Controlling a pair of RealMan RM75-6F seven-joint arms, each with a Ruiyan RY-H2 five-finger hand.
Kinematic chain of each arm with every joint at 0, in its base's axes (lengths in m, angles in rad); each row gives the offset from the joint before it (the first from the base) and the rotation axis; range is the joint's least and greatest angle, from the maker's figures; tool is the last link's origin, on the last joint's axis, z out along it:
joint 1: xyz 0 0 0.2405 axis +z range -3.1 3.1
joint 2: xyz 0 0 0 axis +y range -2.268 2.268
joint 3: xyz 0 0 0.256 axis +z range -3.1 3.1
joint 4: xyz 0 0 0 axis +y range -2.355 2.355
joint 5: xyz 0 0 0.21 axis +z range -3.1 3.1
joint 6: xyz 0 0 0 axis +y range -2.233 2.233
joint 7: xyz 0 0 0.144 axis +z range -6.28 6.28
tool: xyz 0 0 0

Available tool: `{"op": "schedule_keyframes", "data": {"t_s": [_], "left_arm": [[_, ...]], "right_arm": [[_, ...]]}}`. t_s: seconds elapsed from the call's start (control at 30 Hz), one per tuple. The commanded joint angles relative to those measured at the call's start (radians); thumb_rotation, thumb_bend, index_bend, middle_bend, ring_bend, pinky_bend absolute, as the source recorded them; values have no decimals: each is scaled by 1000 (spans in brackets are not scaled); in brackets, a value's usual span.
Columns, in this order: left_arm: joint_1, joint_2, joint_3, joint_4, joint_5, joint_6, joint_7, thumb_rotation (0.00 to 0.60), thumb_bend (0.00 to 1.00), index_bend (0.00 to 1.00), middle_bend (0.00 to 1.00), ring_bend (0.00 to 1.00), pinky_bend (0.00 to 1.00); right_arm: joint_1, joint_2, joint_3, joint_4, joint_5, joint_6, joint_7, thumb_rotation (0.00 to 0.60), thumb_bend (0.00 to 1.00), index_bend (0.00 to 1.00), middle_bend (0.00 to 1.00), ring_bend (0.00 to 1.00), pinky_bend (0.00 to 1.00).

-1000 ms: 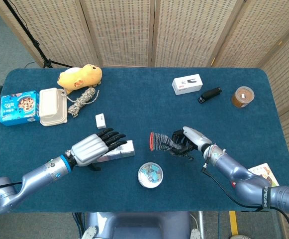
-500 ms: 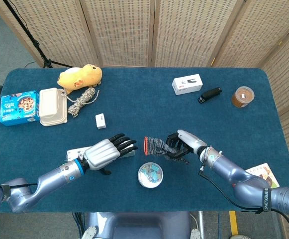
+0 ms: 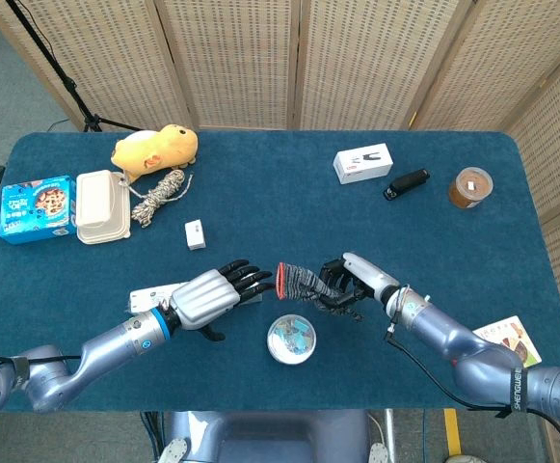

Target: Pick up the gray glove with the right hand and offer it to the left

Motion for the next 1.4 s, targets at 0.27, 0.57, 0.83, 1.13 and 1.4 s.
{"op": "schedule_keyframes", "data": {"t_s": [0.27, 0.57, 0.83, 1.13, 1.4], "left_arm": [[-14, -15, -3, 35, 11, 6, -176, 600, 0, 55, 0, 0, 0], [-25, 4, -1, 27, 30, 19, -171, 600, 0, 55, 0, 0, 0], [-25, -5, -5, 22, -7, 19, -145, 600, 0, 55, 0, 0, 0], [-42, -13, -12, 26, -36, -10, -184, 600, 0, 0, 0, 0, 0], [-53, -1, -22, 7, -64, -24, -172, 600, 0, 25, 0, 0, 0]], "right_arm": [[-51, -30, 18, 7, -28, 46, 41, 600, 538, 596, 492, 445, 468], [-70, -38, 6, 21, -72, 47, 35, 600, 538, 596, 492, 445, 467], [-79, -42, 13, 14, -91, 52, 48, 600, 539, 596, 492, 445, 468], [-93, -44, 13, 8, -87, 67, 60, 600, 539, 593, 490, 445, 468], [-96, -38, 18, 3, -76, 59, 72, 600, 540, 593, 490, 445, 468]]}}
